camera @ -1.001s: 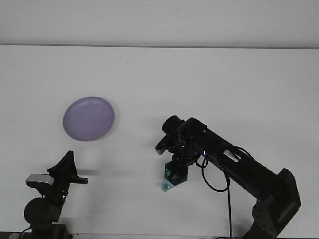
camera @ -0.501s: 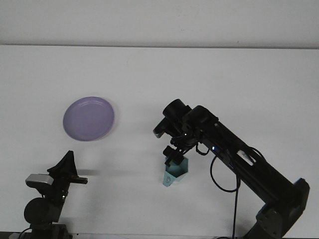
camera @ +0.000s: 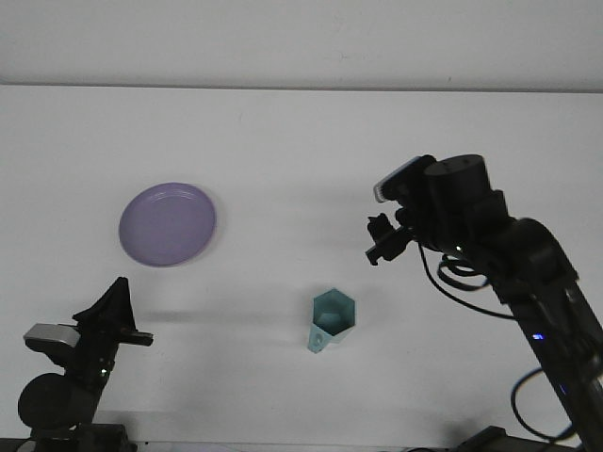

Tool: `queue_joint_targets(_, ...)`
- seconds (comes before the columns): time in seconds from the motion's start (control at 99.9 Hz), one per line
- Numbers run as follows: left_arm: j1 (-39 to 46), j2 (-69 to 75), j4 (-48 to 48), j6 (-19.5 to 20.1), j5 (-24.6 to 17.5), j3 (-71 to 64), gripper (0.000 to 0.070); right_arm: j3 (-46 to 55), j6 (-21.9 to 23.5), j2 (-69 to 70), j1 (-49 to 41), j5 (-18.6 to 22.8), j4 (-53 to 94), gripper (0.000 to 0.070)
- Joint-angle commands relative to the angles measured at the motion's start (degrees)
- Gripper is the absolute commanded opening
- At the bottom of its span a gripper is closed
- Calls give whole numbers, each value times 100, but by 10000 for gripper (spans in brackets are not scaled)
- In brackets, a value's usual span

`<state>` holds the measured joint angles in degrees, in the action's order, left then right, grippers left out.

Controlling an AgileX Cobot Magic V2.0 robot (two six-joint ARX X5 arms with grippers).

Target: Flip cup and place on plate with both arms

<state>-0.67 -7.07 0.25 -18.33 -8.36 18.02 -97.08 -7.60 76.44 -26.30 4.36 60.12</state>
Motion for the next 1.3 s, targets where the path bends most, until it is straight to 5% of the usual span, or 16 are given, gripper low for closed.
queue_joint_targets(0.0,-11,-278,-160,-442,-221,402,12,282,70,-328,70,13,-374,377)
queue_joint_targets(0.08,-11,-761,-527,-748,-531,881,12,1051,70,-979,245,15,-1071,377)
queue_joint_targets(0.23,-44,-1687,-863,-737,-1235,1698,13,2721,74,-2275,570,11,-2387,373)
queue_joint_targets(0.591,-1069,-3842,-2791,557,-1351,3858,25,5974,52,-4695,1478,-332,-3967,372)
queue_joint_targets(0.751,-1829,-4870,-3622,741,-1419,4706,265,6566,83,-5134,1720,-330,-4037,372)
queue_joint_targets(0.951,-2721,-6170,-4599,1091,-1414,5661,279,6603,164,-5215,1770,-326,-4105,372)
queue_joint_targets(1.121,-3429,-7108,-4992,1145,-1198,6111,509,6603,170,-5215,1768,-319,-4105,372)
queue_joint_targets(1.292,-3969,-7783,-4924,1139,-1147,6218,537,6603,181,-5252,1768,-323,-4100,372)
